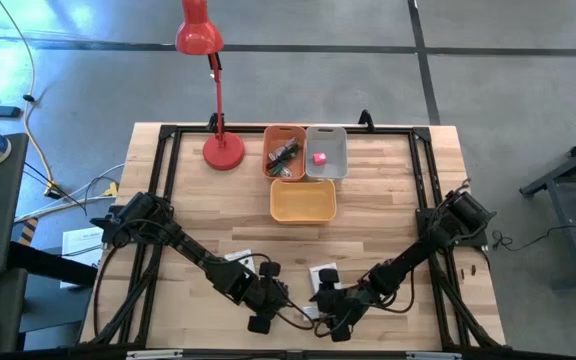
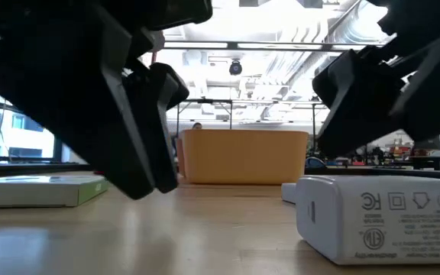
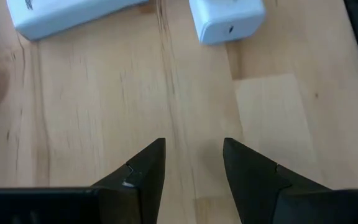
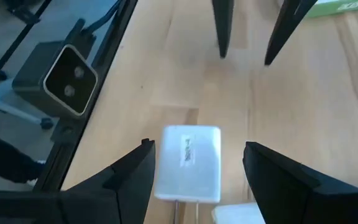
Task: Pick and place items into bin
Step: Put the white charger adapter into the gray bin
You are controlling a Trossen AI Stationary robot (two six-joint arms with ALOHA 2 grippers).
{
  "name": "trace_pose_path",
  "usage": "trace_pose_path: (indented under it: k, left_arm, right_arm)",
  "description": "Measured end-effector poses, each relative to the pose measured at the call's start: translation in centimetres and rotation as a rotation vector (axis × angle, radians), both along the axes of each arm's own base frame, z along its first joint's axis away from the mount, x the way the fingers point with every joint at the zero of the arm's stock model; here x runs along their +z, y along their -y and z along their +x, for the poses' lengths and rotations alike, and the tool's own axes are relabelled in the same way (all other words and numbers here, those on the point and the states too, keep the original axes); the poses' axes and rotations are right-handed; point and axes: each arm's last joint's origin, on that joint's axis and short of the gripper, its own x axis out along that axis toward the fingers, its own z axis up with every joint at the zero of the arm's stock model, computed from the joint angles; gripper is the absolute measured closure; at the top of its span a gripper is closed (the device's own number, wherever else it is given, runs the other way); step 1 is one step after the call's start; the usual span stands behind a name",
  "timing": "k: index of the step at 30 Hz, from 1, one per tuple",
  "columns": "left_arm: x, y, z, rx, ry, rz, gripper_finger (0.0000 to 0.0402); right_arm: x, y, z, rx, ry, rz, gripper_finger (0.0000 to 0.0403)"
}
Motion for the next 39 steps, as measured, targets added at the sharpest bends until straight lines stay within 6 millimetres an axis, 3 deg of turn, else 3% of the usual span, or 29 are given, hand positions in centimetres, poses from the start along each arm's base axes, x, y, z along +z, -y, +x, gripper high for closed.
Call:
trace_pose_path:
  k: [8,17,25,35,39]
  left_arm:
    - [0.0,-0.1,0.0,0.009,0.000,0.011,0.0252]
    - [0.0,-0.1,-0.1,0.019,0.000,0.022,0.0252]
    - [-0.1,-0.2,-0.2,0.022,-0.013,0.026,0.0252]
    - [-0.1,-0.2,-0.2,0.024,-0.011,0.029,0.0252]
    - [-0.1,-0.2,-0.2,0.024,-0.011,0.029,0.0252]
  right_arm:
    - [-0.6,-0.3,0.2,0.039,-0.012,0.025,0.0165]
    - [-1.9,-2.0,2.4,0.065,-0.109,-0.079,0.0155]
    - [-2.2,-2.2,2.6,0.048,-0.157,-0.103,0.0156]
    - [-2.3,-2.2,2.6,0.042,-0.164,-0.106,0.0215]
    - [-2.3,-2.2,2.5,0.042,-0.165,-0.107,0.0218]
